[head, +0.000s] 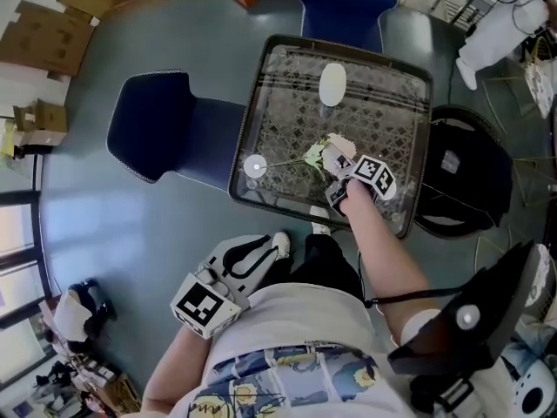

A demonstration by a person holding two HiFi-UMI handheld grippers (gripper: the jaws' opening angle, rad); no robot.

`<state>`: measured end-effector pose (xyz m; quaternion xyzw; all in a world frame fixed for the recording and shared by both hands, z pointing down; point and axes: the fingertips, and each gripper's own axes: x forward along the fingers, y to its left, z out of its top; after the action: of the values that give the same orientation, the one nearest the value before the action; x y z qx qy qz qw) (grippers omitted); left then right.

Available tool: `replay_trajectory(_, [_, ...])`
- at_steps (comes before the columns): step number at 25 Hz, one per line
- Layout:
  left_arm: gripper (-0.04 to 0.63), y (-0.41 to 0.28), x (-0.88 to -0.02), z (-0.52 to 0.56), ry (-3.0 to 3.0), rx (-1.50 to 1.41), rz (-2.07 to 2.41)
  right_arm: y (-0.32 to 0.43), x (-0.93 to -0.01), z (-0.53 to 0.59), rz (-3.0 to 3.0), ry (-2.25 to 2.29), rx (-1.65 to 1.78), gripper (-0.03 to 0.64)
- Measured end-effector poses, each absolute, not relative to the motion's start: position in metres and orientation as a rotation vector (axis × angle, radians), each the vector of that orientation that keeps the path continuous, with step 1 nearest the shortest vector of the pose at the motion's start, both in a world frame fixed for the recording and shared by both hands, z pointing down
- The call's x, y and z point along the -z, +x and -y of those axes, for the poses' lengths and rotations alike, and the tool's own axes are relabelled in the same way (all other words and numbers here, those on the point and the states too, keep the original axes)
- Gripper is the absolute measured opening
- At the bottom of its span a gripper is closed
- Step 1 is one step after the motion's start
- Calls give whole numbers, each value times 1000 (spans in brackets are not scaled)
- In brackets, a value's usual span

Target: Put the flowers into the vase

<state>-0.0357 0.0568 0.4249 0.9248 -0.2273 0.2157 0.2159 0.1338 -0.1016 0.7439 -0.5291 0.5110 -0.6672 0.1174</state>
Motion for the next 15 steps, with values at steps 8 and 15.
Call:
replay_trajectory(8, [63, -41, -430, -51, 2518, -614, 710, 139, -751, 99, -1522, -1611, 1967, 309])
replay_trajectory(15, [64, -42, -427, -51, 2537, -590, 707, 149, -736, 102, -1622, -1642, 1900, 64])
